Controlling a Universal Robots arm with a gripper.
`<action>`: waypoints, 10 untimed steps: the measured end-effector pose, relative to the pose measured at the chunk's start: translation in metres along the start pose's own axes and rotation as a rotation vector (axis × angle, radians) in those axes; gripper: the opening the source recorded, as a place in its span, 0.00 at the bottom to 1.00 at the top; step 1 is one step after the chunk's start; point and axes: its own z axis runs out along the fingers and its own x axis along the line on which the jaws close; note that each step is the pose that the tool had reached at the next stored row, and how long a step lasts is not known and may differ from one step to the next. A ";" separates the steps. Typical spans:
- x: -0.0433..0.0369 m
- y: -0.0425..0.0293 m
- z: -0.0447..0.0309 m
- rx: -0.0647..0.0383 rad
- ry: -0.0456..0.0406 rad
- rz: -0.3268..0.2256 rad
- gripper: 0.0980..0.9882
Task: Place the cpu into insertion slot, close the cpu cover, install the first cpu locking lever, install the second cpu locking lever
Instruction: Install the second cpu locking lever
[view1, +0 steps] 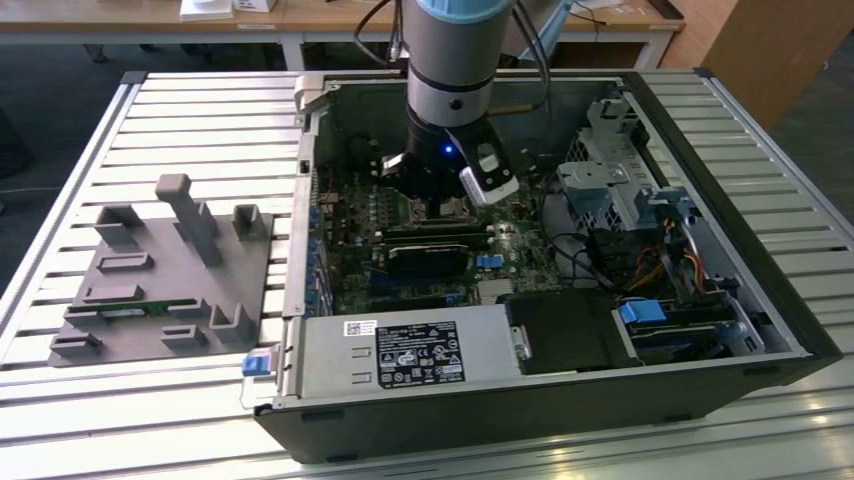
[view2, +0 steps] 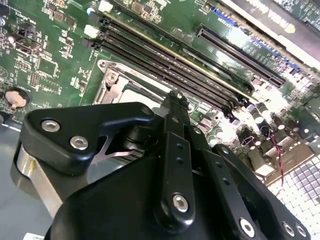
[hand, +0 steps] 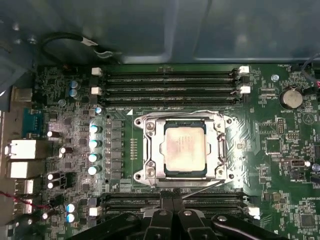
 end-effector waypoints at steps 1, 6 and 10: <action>0.0014 -0.0006 0.0000 -0.002 0.0001 0.000 0.01; 0.0055 -0.0019 0.0040 -0.004 0.0001 0.000 0.01; 0.0062 -0.0029 0.0111 -0.004 0.0001 0.000 0.01</action>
